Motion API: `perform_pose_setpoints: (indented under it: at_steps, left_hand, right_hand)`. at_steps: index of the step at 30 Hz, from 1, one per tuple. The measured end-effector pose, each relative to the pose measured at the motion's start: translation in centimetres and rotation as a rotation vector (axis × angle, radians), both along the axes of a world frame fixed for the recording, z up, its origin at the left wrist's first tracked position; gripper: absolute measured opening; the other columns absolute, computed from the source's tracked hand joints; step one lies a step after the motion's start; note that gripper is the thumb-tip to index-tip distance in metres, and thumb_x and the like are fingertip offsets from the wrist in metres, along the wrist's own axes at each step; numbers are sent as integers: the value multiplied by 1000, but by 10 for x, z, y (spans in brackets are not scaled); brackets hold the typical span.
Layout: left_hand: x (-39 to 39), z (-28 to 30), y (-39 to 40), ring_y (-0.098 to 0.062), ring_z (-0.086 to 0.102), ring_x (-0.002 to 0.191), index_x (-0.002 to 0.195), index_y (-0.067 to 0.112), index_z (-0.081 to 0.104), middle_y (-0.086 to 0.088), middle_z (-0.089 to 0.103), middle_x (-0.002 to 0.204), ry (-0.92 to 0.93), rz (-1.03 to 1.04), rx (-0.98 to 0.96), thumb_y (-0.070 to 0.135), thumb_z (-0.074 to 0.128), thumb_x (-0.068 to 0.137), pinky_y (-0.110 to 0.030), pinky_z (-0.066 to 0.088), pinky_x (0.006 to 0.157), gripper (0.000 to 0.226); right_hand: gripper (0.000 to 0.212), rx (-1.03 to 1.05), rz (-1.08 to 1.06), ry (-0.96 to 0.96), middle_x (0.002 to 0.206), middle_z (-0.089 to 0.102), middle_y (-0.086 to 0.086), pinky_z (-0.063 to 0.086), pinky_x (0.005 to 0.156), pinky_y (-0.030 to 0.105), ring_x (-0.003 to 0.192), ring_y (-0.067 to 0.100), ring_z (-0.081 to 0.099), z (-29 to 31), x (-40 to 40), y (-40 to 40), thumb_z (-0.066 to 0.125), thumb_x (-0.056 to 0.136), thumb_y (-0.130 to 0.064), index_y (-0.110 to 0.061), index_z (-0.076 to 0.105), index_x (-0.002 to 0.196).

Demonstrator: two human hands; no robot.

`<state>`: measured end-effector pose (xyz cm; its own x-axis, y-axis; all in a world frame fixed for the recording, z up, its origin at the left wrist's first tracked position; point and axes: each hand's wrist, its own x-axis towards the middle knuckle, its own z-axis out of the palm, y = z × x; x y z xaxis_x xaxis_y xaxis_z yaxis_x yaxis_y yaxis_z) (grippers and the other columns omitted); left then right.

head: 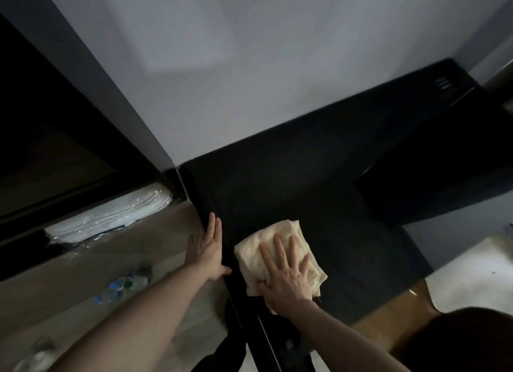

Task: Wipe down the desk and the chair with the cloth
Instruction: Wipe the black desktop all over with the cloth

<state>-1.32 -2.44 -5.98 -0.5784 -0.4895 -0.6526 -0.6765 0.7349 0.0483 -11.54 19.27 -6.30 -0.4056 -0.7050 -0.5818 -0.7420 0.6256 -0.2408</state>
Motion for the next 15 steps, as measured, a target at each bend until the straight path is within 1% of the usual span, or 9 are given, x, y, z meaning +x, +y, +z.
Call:
perform_pose_setpoints:
  at_steps: [2, 4, 7, 10, 12, 15]
  left_hand:
    - [-2, 0, 1, -34, 33, 155, 165, 12, -25, -7, -42, 168, -21, -1, -10, 62, 87, 77, -50, 29, 126, 150]
    - [-5, 3, 2, -34, 30, 156, 165, 11, -24, -8, -40, 169, -36, -16, -29, 63, 86, 77, -48, 31, 125, 151]
    - [-6, 5, 4, -34, 15, 162, 165, 12, -24, -6, -37, 171, -46, -2, -21, 63, 87, 77, -45, 36, 123, 151]
    - [-7, 7, 6, -36, -2, 164, 166, 12, -21, -5, -32, 173, -50, 20, -22, 60, 88, 78, -47, 29, 127, 148]
    - [-5, 7, 10, -37, -5, 164, 167, 12, -17, -4, -27, 175, -50, 31, -45, 60, 86, 80, -47, 25, 129, 143]
    - [4, 3, 28, -37, -3, 164, 170, 12, -5, -4, -14, 178, -20, 49, -88, 54, 78, 91, -47, 23, 131, 123]
  right_hand:
    - [91, 1, -21, -3, 167, -44, -5, -20, 119, 76, 148, 33, -51, 0, 14, 15, 19, 88, -73, -46, -20, 165]
    - [90, -8, -50, 0, 169, -41, -5, -21, 119, 75, 149, 33, -50, 0, 26, 28, 30, 94, -70, -47, -19, 165]
    - [89, -4, -66, 3, 170, -40, -5, -22, 118, 75, 149, 32, -50, 1, 41, 45, 38, 98, -65, -47, -18, 166]
    - [89, 7, -65, 2, 169, -41, -4, -20, 119, 77, 149, 34, -49, 4, 51, 59, 39, 99, -64, -46, -18, 166]
    - [89, 10, -66, -4, 170, -40, -3, -17, 120, 77, 149, 34, -48, 7, 56, 68, 40, 99, -61, -46, -18, 166]
    - [90, 21, -83, -16, 171, -38, -3, -16, 121, 76, 149, 33, -49, 10, 60, 80, 42, 99, -54, -47, -18, 166]
